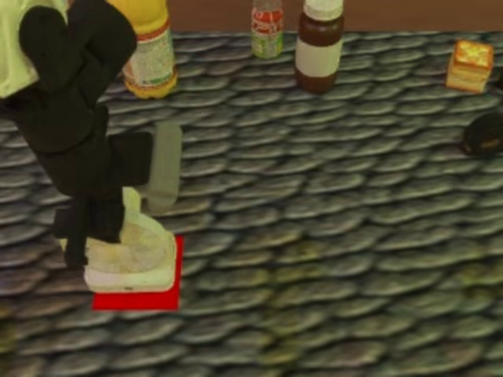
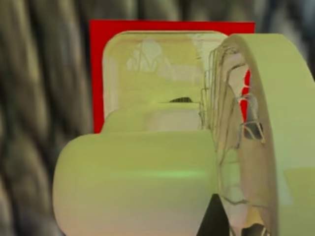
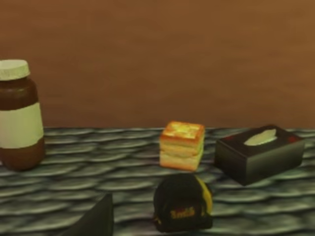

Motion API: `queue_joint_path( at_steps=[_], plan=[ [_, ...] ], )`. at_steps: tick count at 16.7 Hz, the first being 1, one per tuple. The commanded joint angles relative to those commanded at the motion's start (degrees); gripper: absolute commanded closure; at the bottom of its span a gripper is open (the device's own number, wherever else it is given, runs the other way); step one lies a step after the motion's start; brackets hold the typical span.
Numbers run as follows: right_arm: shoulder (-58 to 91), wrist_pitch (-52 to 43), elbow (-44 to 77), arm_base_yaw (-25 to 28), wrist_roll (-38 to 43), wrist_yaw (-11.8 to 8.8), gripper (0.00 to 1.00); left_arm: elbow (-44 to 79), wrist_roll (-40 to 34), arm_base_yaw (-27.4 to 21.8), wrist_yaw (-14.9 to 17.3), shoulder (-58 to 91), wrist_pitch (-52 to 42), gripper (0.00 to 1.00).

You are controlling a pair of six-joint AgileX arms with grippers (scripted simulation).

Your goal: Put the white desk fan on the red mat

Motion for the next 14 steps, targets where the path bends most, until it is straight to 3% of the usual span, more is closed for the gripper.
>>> queue_joint_path(
  at_steps=[8,14],
  plan=[
    [0.0,0.0,0.0,0.0,0.0,0.0,0.0,0.0,0.0,0.0,0.0,0.0,0.0,0.02],
    [0.0,0.0,0.0,0.0,0.0,0.0,0.0,0.0,0.0,0.0,0.0,0.0,0.0,0.0]
  ],
)
